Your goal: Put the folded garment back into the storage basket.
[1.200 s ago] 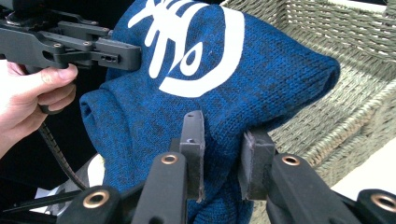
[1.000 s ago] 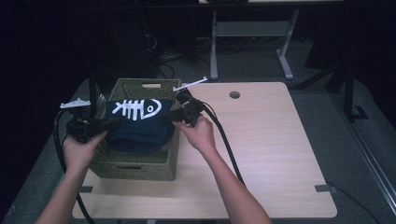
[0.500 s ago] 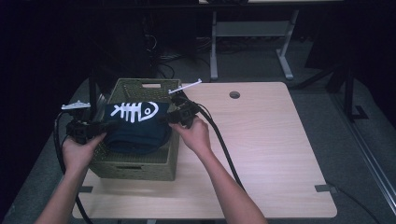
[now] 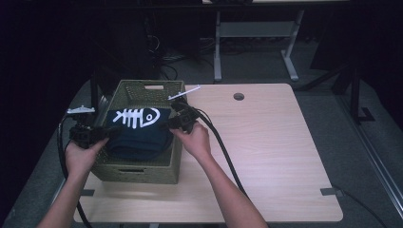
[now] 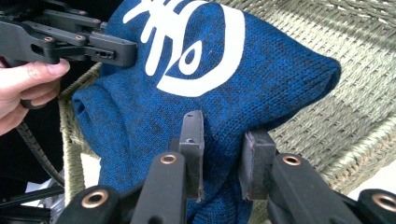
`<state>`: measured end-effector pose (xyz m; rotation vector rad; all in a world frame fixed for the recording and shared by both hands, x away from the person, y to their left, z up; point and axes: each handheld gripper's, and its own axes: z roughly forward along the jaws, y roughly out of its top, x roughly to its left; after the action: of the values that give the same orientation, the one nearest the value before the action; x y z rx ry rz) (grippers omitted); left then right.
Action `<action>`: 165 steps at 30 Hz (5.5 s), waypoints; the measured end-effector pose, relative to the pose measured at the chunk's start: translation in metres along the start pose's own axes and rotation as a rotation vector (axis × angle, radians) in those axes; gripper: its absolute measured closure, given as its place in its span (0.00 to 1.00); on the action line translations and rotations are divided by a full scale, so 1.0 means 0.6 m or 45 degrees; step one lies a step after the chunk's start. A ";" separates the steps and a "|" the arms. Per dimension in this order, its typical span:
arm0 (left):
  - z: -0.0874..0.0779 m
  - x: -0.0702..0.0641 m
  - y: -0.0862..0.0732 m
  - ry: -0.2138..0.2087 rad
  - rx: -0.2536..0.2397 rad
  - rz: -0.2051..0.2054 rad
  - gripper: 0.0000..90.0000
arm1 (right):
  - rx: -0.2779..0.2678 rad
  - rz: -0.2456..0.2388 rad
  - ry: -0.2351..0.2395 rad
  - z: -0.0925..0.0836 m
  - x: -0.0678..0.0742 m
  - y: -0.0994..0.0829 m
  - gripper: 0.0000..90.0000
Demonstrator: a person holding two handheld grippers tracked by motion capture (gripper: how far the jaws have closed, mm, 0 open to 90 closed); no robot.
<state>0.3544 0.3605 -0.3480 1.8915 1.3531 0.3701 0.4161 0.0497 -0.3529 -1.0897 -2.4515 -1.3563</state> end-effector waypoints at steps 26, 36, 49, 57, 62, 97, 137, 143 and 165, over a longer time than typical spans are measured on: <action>0.023 0.011 -0.008 0.033 0.081 -0.015 0.71 | 0.068 -0.039 -0.063 0.028 -0.003 -0.014 0.79; 0.026 0.010 -0.006 0.080 0.107 -0.008 0.69 | 0.085 -0.067 -0.084 0.031 0.001 -0.015 0.72; 0.018 0.004 -0.003 0.117 0.045 -0.026 0.63 | 0.026 -0.099 -0.123 -0.002 -0.004 -0.005 0.53; 0.012 -0.018 0.007 0.059 0.016 0.013 0.62 | -0.021 -0.089 -0.049 -0.033 -0.010 -0.002 0.52; 0.012 -0.031 0.011 0.037 0.000 0.030 0.61 | -0.031 -0.085 -0.001 -0.045 -0.010 -0.004 0.51; 0.024 -0.140 0.044 -0.102 -0.113 0.112 0.33 | -0.192 -0.046 0.036 -0.187 -0.078 -0.060 0.34; 0.057 -0.246 0.057 -0.223 -0.133 0.217 0.24 | -0.233 -0.003 -0.063 -0.297 -0.129 -0.125 0.32; 0.065 -0.261 0.058 -0.240 -0.131 0.229 0.24 | -0.235 0.011 -0.079 -0.310 -0.135 -0.136 0.32; 0.097 -0.341 0.039 -0.349 -0.122 0.293 0.23 | -0.244 0.046 -0.161 -0.363 -0.158 -0.188 0.32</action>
<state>0.3256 0.1489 -0.3306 1.9416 0.9267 0.2715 0.3651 -0.2082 -0.3435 -1.2924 -2.4127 -1.5844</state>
